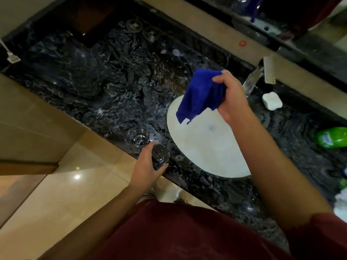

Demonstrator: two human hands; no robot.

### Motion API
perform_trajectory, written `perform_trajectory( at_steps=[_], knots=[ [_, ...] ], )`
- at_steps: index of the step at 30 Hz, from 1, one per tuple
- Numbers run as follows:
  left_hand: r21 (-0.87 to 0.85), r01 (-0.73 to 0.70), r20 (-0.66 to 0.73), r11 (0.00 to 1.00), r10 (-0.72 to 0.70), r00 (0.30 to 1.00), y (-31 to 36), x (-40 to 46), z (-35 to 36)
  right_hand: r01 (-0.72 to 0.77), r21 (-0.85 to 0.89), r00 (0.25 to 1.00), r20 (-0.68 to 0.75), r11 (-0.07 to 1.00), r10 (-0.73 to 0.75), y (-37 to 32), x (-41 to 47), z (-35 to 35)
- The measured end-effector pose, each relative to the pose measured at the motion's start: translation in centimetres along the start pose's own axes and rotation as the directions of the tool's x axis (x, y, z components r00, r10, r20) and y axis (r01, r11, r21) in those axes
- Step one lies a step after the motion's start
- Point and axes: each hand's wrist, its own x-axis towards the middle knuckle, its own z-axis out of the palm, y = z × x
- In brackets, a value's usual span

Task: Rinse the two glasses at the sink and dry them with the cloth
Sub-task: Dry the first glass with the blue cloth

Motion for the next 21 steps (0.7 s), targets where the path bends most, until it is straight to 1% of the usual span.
perform_trajectory(
  at_steps=[4,6,10,12,14,16,20,21],
  knots=[
    [0.098,0.066,0.035,0.993,-0.07,0.997,1.5,-0.4,-0.3,0.006,-0.001,1.0,0.027,1.0,-0.006,-1.7,-1.3,-2.5],
    [0.117,0.087,0.033,0.989,-0.091,0.995,2.5,-0.8,-0.6,0.001,0.01,1.0,0.029,1.0,-0.001,-2.1,-1.9,-3.4],
    [0.097,0.129,-0.059,0.987,-0.123,0.991,4.2,-2.7,-1.2,0.0,-0.043,0.998,0.061,0.999,0.003,-3.1,-2.9,-4.8],
    [0.114,0.141,-0.148,0.983,-0.123,0.981,5.1,-3.6,-1.7,0.007,-0.067,0.997,0.081,0.998,-0.002,-3.6,-3.3,-5.3],
    [0.08,0.078,-0.254,0.994,-0.055,0.966,6.9,-3.8,-2.5,0.023,-0.08,0.995,0.099,0.996,-0.015,-4.3,-3.8,-5.5],
    [0.029,-0.03,-0.289,0.999,0.037,0.957,9.6,-3.0,-3.5,0.041,-0.109,0.991,0.133,0.993,-0.026,-5.2,-4.7,-5.2],
    [-0.137,-0.187,-0.194,0.973,0.158,0.968,16.9,0.2,-4.4,0.093,-0.123,0.964,0.259,0.988,-0.058,-7.9,-6.9,-4.0],
    [-0.145,-0.239,-0.18,0.96,0.212,0.961,18.6,1.0,-4.6,0.107,-0.132,0.954,0.292,0.985,-0.065,-8.7,-7.4,-3.8]
  ],
)
